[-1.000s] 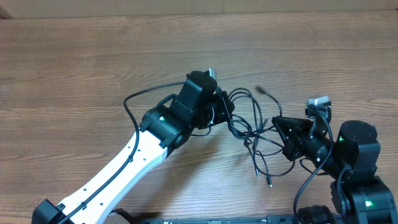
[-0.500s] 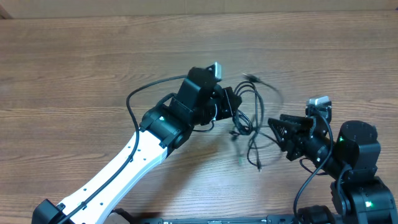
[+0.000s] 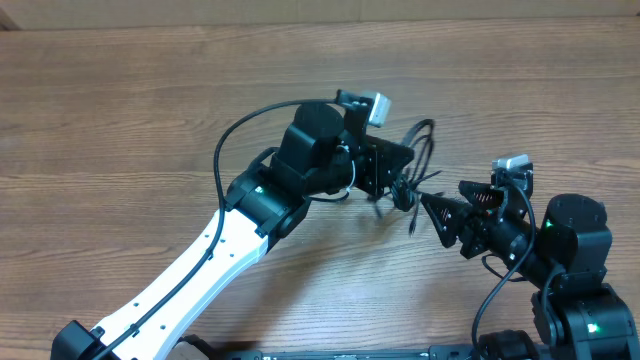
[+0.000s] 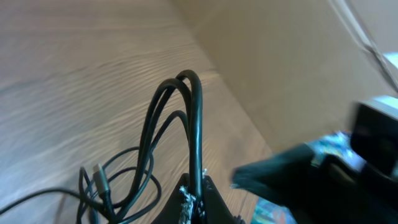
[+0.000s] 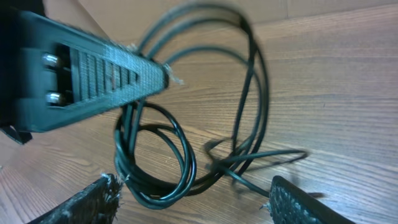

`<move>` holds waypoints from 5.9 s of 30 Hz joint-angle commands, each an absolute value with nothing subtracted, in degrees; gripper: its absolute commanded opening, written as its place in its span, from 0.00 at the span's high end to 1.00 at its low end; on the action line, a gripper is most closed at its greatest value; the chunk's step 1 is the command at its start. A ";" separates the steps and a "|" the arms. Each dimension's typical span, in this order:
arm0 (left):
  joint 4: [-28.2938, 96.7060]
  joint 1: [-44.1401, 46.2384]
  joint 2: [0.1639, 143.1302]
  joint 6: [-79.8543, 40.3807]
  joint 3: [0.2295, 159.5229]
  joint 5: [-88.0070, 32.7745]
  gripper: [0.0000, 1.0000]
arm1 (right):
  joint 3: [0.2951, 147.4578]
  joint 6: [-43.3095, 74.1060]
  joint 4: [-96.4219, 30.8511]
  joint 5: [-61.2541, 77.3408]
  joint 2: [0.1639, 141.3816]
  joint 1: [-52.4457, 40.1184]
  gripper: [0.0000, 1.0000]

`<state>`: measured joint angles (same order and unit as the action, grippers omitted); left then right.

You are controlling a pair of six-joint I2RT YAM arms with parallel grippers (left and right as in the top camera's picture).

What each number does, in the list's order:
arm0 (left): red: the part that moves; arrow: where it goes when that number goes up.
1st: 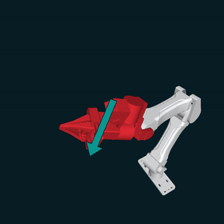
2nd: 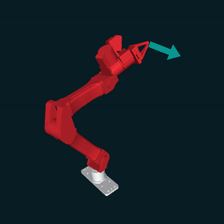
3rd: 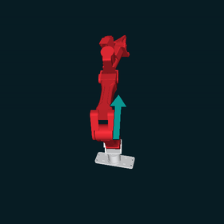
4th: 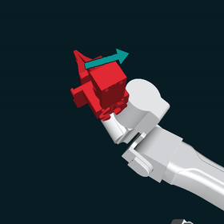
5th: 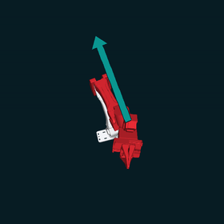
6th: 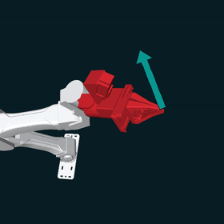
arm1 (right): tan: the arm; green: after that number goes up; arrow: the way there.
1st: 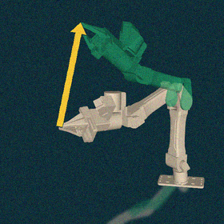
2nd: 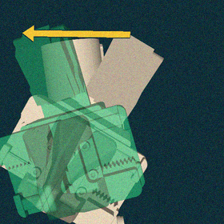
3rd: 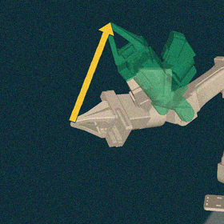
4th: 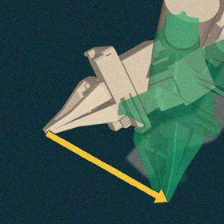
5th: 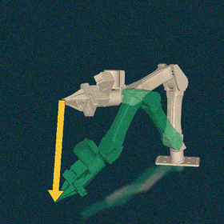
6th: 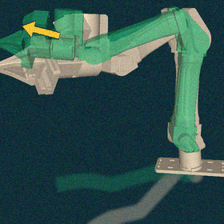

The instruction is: Untangle cables

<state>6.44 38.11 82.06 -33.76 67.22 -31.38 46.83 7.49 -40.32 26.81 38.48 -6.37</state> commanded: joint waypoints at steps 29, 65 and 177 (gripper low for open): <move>-1.78 31.51 80.84 -19.25 68.10 -67.77 0.96 | 48.01 7.42 -40.40 25.52 38.33 -6.26 0.00; 1.83 28.16 80.88 -14.76 68.10 -75.75 0.96 | 48.01 24.25 -50.13 -8.14 47.22 -6.26 0.00; -34.92 28.93 80.86 -49.06 68.10 -86.91 0.96 | 48.01 18.33 -23.88 6.87 74.56 2.17 0.00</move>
<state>-33.80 30.24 82.06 -42.87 67.22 -84.49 46.83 15.49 -23.33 8.93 74.54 -0.91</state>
